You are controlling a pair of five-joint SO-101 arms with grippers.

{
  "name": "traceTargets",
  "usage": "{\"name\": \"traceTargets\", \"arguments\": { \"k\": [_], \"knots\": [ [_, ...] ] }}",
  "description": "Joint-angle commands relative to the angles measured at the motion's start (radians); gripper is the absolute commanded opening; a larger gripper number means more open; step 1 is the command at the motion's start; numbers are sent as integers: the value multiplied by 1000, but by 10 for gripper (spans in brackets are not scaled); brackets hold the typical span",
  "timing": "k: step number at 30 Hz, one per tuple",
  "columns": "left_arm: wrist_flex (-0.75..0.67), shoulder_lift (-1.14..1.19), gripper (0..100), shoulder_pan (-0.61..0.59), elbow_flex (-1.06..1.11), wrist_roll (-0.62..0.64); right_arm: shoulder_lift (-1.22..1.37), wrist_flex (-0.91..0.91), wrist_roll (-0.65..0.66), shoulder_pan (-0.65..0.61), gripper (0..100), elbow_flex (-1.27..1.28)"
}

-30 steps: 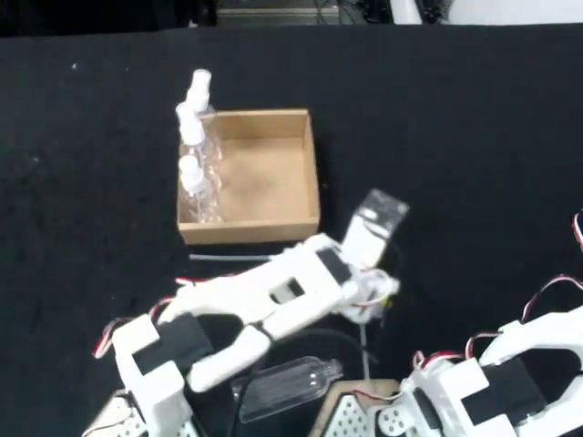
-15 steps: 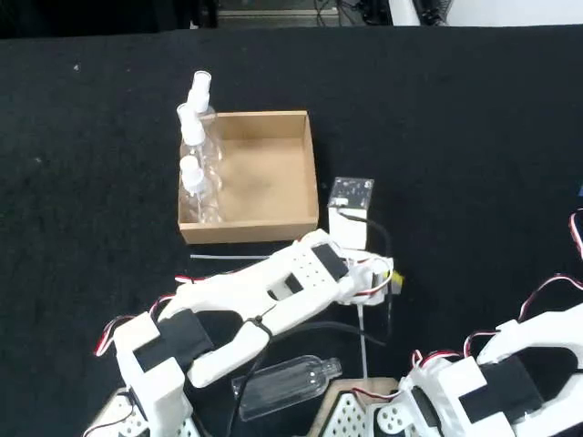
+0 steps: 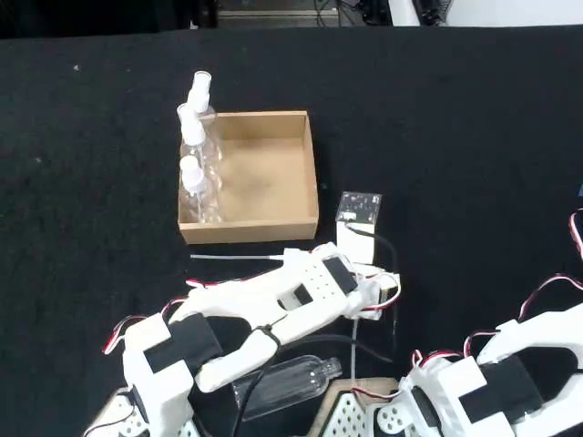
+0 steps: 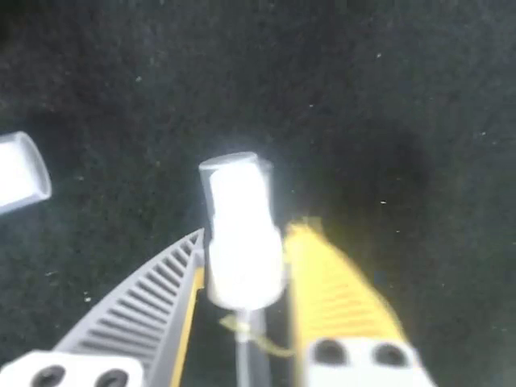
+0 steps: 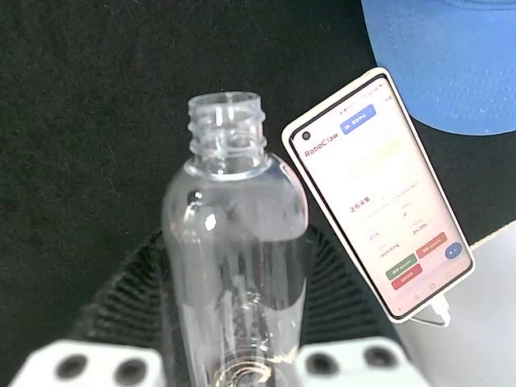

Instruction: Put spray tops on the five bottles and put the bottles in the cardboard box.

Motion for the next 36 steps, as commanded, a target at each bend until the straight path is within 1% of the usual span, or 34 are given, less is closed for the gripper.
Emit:
{"name": "traceTargets", "arguments": {
  "k": [1, 3, 5, 6, 10, 13, 18, 21, 27, 32, 36],
  "knots": [
    [-9, -12, 79, 10, -41, -3, -10, 8, 9, -14, 11, -51],
    [-9, -12, 70, 8, -45, -5, -10, 8, 9, -14, 11, -51],
    [-9, -14, 41, 10, -48, -9, -10, 8, 9, -14, 11, -51],
    [-9, -17, 33, 15, -51, -29, -10, 8, 9, -14, 11, -51],
    [-8, -83, 29, 13, -48, -173, -18, 8, 5, -15, 11, -58],
    [55, -192, 29, -4, -56, -222, -19, 8, 2, -28, 11, -61],
    [129, -358, 29, -48, -47, -233, -19, 8, -9, -57, 11, -59],
    [137, -430, 29, -79, -48, -233, -19, 8, -63, -74, 11, -61],
    [143, -506, 29, -124, -48, -235, -21, 12, -121, -97, 11, -79],
    [158, -609, 29, -104, 8, -236, -21, 95, -158, -103, 11, -165],
    [158, -733, 29, -94, 56, -236, -21, 115, -184, -103, 11, -222]
  ]
}}
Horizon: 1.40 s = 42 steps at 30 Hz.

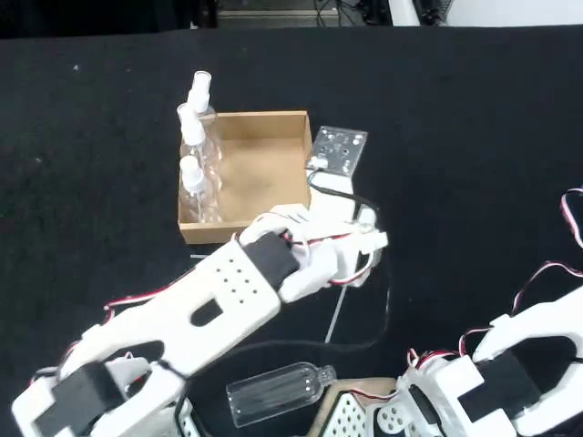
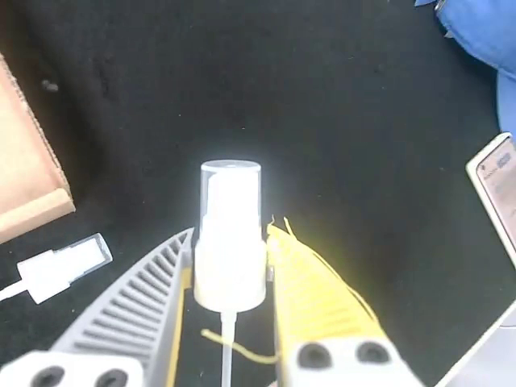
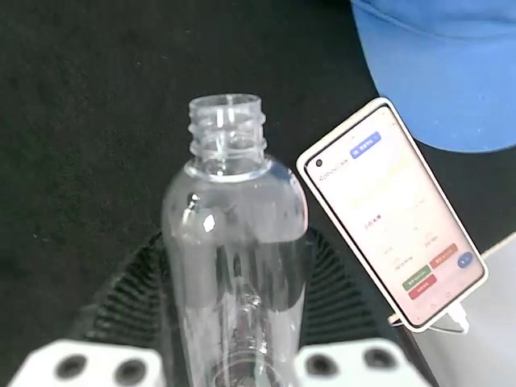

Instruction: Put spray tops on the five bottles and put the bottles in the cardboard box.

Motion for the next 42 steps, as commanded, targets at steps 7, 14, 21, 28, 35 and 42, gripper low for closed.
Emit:
{"name": "traceTargets", "arguments": {
  "k": [7, 14, 21, 28, 35, 42],
  "knots": [
    [-115, -270, 29, 25, 104, -6, -18, 18, -20, -29, 11, -87],
    [-241, -509, 29, 21, 199, -114, -31, 95, -83, -130, 11, -110],
    [-258, -743, 29, -137, 200, -298, -182, 97, -204, -252, 11, -77],
    [-265, -882, 29, -386, 205, -298, -424, 48, -393, -612, 11, 76],
    [-265, -918, 29, -572, 202, -305, -650, -178, -531, -1008, 11, 303],
    [-370, -953, 30, -601, 234, -305, -811, -466, -555, -1323, 11, 599]
  ]
}}
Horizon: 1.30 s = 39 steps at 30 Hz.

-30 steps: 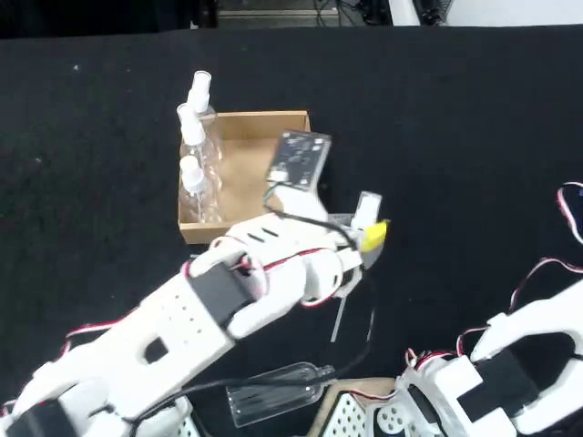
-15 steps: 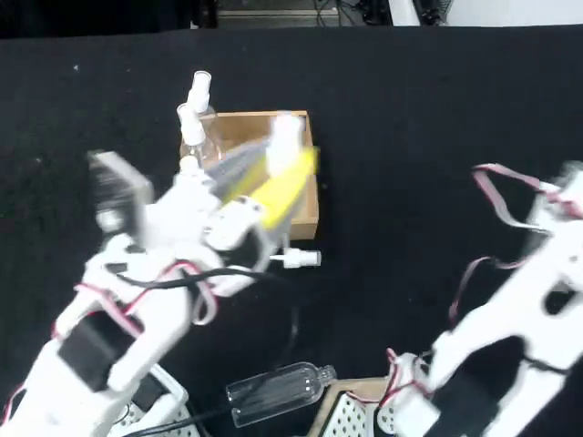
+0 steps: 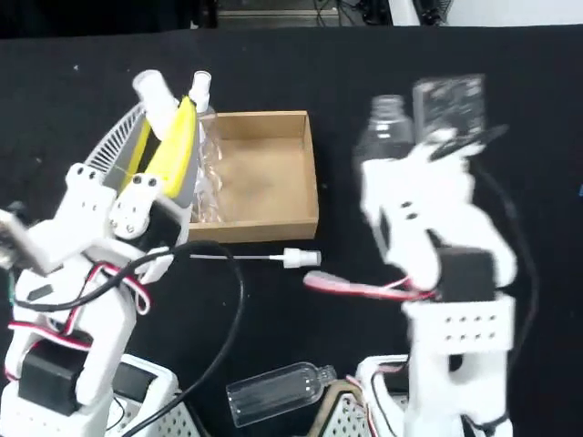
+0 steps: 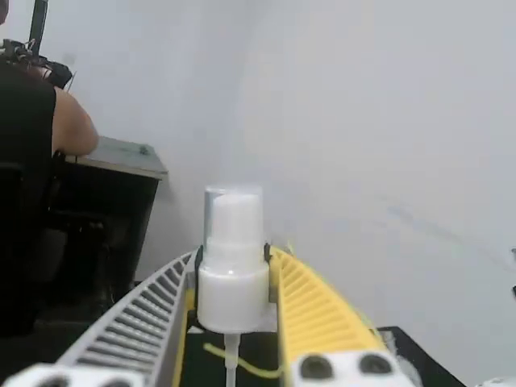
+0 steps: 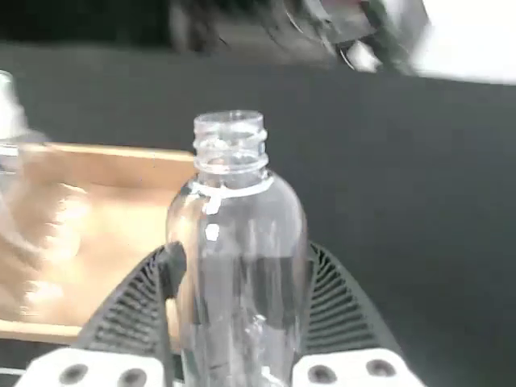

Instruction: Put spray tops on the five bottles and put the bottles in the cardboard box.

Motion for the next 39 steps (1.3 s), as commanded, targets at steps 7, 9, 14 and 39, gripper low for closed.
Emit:
{"name": "traceTargets", "arguments": {
  "k": [7, 9, 14, 39],
  "knots": [
    [-353, -5, 30, 5, 154, -9, -298, -354, -11, -315, 11, 395],
    [-364, -5, 30, 41, 154, -9, -367, -388, -11, -330, 11, 470],
    [-358, 86, 30, 151, 73, -77, -466, -516, -11, -384, 11, 628],
    [-364, 376, 30, 208, -202, -213, -486, -621, -107, -390, 11, 711]
  ]
}}
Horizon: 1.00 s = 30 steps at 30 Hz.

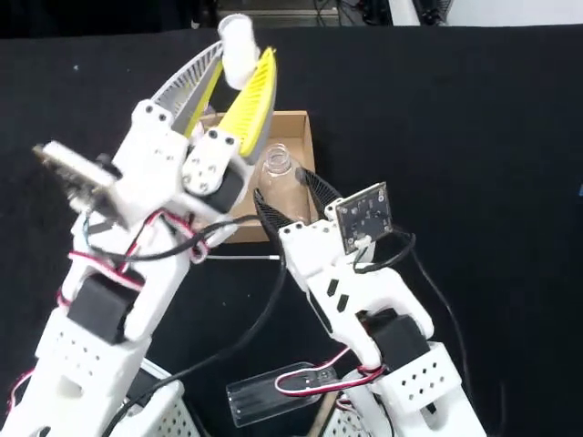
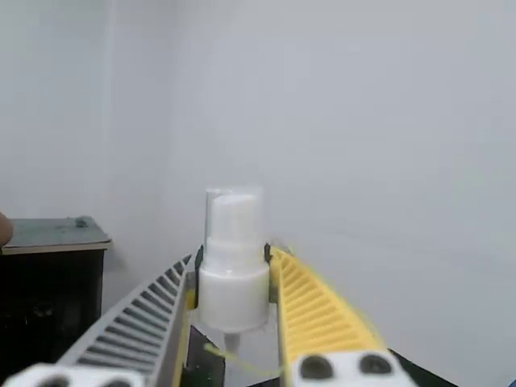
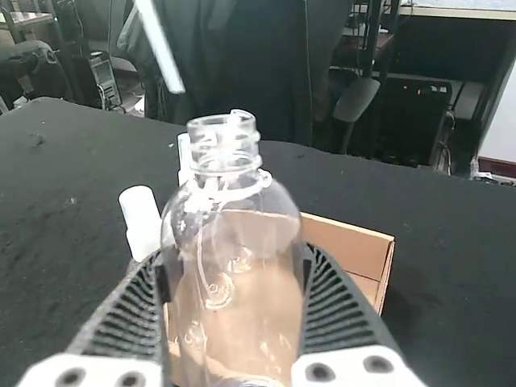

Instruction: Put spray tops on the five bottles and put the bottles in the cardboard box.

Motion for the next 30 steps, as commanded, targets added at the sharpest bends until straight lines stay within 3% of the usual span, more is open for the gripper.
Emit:
{"name": "traceTargets", "arguments": {
  "k": [1, 10, 17, 30],
  "knots": [
    [-28, 41, 30, 16, -96, -8, -33, -29, -11, -6, 11, -4],
    [-20, 87, 30, 18, -119, -6, -33, -29, -11, -5, 11, -4],
    [-20, 87, 30, 117, -124, -8, -33, -29, -11, -5, 11, -4],
    [-17, 86, 30, 61, -116, -9, -33, -26, -11, -3, 11, -4]
  ]
}}
